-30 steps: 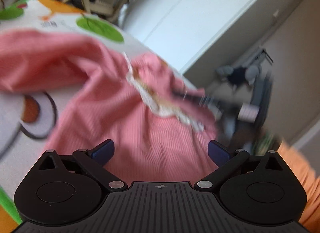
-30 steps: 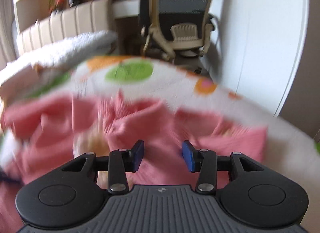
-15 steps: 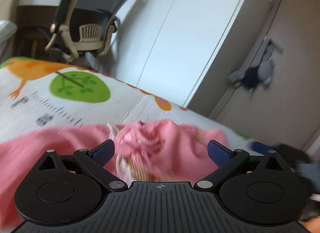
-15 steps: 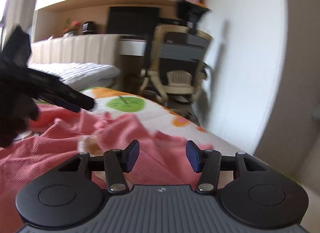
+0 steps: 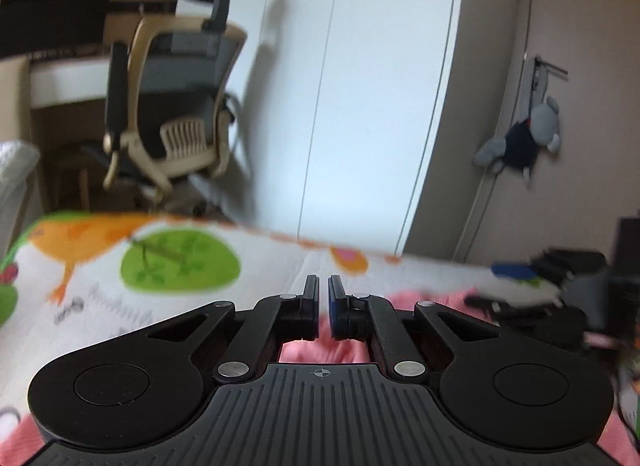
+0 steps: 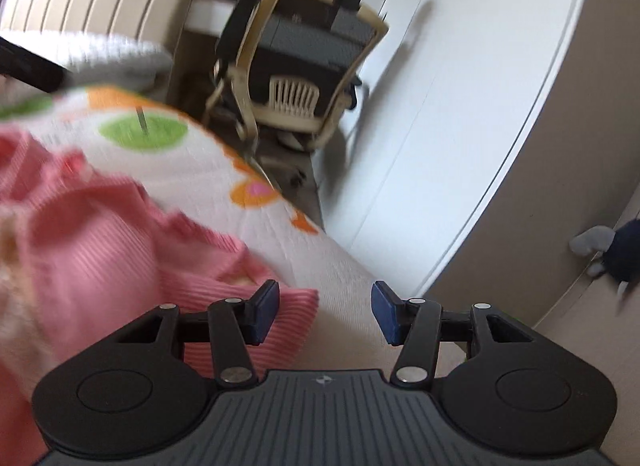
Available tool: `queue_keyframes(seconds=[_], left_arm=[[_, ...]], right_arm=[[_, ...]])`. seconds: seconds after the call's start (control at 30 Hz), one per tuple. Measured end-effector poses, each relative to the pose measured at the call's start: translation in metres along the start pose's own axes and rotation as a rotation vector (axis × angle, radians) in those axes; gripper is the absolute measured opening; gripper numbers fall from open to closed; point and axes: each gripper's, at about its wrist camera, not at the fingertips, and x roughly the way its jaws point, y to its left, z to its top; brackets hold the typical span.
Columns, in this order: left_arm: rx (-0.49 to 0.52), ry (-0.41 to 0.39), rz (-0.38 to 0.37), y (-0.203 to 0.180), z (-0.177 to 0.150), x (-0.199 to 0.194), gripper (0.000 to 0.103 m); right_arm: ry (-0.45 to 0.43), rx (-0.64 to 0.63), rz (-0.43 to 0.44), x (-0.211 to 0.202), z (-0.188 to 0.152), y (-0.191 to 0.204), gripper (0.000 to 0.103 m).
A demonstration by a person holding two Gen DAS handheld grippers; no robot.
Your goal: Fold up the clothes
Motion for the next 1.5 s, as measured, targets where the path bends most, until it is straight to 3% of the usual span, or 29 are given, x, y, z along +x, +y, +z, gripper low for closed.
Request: queue_keyframes(seconds=[0.03, 0.1, 0.13, 0.17, 0.3, 0.33, 0.37, 0.4, 0.43, 0.57, 0.7, 0.8, 0.83, 0.9, 0.93, 0.97, 1.07, 1.13, 1.23, 1.4, 1.5], left_arm=[[-0.026, 0.02, -0.025, 0.006, -0.007, 0.001, 0.008], [-0.087, 0.05, -0.085, 0.017, -0.016, 0.009, 0.031], [-0.113, 0.067, -0.107, 0.021, -0.019, 0.016, 0.059], [-0.138, 0.083, -0.126, 0.025, -0.022, 0.022, 0.071], [-0.181, 0.165, -0.136, 0.015, -0.025, 0.059, 0.077], [-0.177, 0.178, -0.133, 0.011, -0.025, 0.066, 0.076], [-0.145, 0.185, -0.106, 0.004, -0.025, 0.071, 0.063], [-0.112, 0.189, -0.08, -0.002, -0.024, 0.074, 0.045], [-0.074, 0.177, -0.064, -0.008, -0.024, 0.071, 0.018], [-0.04, 0.062, -0.089, -0.012, -0.015, 0.023, 0.015], [0.011, 0.172, -0.056, -0.005, -0.038, -0.001, 0.011], [0.011, 0.248, -0.026, 0.005, -0.059, -0.001, 0.015], [-0.043, 0.231, -0.054, 0.014, -0.059, -0.004, 0.02], [-0.15, 0.178, -0.11, 0.028, -0.055, -0.009, 0.041], [-0.197, 0.145, -0.136, 0.034, -0.051, -0.012, 0.058], [-0.208, 0.115, -0.152, 0.035, -0.045, -0.012, 0.071], [-0.149, 0.125, -0.117, 0.022, -0.036, 0.007, 0.085], [-0.113, 0.176, -0.063, 0.013, -0.037, 0.03, 0.081], [-0.069, 0.207, -0.047, 0.001, -0.038, 0.05, 0.032], [0.088, 0.091, -0.04, -0.01, -0.019, 0.032, 0.032], [0.141, 0.097, 0.107, 0.007, -0.02, 0.024, 0.029]], right_arm=[[0.007, -0.016, -0.022, 0.004, -0.004, 0.002, 0.051], [0.028, 0.005, -0.025, 0.007, -0.014, -0.001, 0.051], [0.037, 0.019, -0.017, 0.008, -0.019, -0.002, 0.051], [0.039, 0.025, -0.012, 0.007, -0.023, -0.002, 0.051], [0.029, 0.017, -0.006, 0.005, -0.027, 0.001, 0.051], [0.031, 0.02, -0.004, 0.006, -0.028, 0.001, 0.051], [0.032, 0.022, -0.003, 0.007, -0.028, 0.0, 0.051], [0.034, 0.029, -0.002, 0.008, -0.028, -0.001, 0.052], [0.036, 0.041, -0.004, 0.007, -0.029, -0.003, 0.054], [0.034, 0.071, -0.04, 0.006, -0.03, -0.006, 0.055], [0.041, 0.081, -0.051, 0.008, -0.029, -0.006, 0.055], [0.042, 0.096, -0.036, 0.007, -0.029, -0.009, 0.055], [0.04, 0.106, -0.029, 0.005, -0.028, -0.012, 0.055], [0.025, 0.145, -0.005, -0.002, -0.027, -0.019, 0.055], [0.016, 0.172, 0.007, -0.007, -0.026, -0.024, 0.055], [0.009, 0.196, 0.02, -0.012, -0.026, -0.028, 0.055], [0.005, 0.191, 0.027, -0.021, -0.033, -0.026, 0.055], [0.009, 0.146, 0.011, -0.02, -0.042, -0.017, 0.054], [0.022, 0.1, -0.028, -0.017, -0.046, -0.007, 0.054], [0.052, -0.006, -0.107, -0.011, -0.044, 0.012, 0.054], [0.046, -0.064, -0.15, -0.012, -0.045, 0.022, 0.054]])
